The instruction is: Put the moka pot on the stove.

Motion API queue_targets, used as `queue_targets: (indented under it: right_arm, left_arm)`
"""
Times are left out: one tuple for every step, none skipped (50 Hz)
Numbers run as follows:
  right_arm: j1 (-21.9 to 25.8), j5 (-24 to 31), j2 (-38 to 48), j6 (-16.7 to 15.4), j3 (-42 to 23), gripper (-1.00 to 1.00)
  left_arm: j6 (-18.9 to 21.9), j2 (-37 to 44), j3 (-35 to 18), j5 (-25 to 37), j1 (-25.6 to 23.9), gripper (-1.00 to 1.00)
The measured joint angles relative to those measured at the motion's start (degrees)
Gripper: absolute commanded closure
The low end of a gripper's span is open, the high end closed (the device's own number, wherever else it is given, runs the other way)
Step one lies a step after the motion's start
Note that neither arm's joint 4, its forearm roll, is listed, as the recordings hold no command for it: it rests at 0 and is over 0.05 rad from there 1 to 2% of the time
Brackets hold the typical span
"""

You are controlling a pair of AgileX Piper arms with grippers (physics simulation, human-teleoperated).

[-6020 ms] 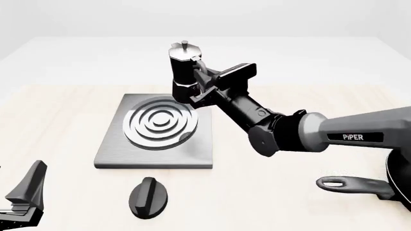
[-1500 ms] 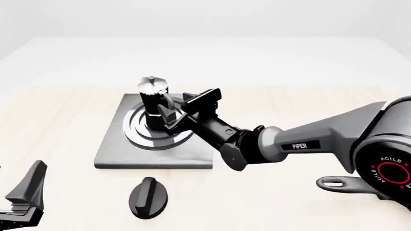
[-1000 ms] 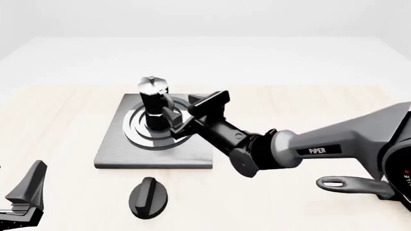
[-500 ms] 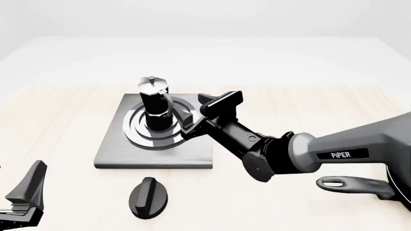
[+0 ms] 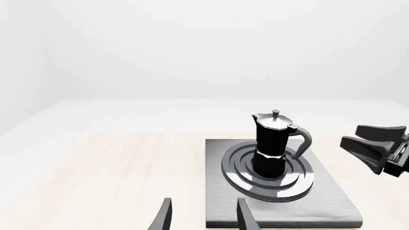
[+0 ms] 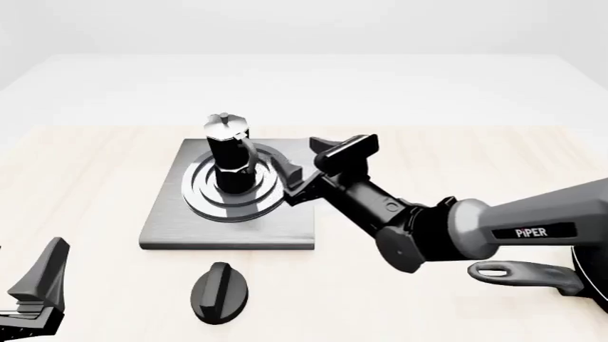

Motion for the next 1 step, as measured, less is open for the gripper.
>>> queue_targets:
  right_arm:
    - [-0.09, -0.04, -0.04, -0.01, 0.09, -1.0]
  left_arm:
    - [0.0, 0.0, 0.0, 0.0, 0.0, -1.0]
